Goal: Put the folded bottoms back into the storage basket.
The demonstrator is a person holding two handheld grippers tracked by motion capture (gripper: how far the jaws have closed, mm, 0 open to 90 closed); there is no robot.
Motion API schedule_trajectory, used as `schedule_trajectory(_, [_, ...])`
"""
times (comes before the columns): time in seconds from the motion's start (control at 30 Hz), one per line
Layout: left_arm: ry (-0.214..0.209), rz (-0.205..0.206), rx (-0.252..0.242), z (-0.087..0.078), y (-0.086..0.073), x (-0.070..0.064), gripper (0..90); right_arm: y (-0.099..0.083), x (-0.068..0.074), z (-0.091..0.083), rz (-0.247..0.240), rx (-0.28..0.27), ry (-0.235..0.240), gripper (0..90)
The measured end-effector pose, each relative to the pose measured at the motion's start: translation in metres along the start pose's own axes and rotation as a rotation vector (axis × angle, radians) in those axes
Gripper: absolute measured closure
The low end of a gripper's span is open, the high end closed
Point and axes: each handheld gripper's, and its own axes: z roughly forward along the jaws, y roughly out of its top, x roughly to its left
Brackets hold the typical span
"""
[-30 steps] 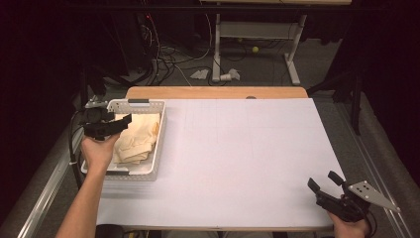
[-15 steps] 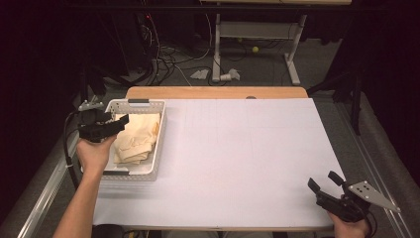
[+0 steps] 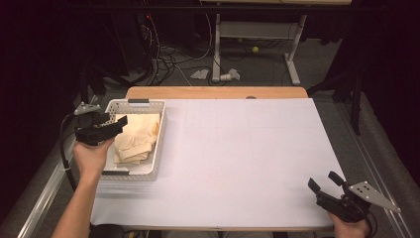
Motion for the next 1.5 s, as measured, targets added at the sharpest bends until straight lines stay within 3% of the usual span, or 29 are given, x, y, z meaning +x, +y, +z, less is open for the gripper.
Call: schedule_trajectory(1.5, [-0.040, -0.008, -0.083, -0.033, -0.025, 0.001, 32.4, -0.001, 0.000, -0.002, 0.007, 0.001, -0.008, 20.6])
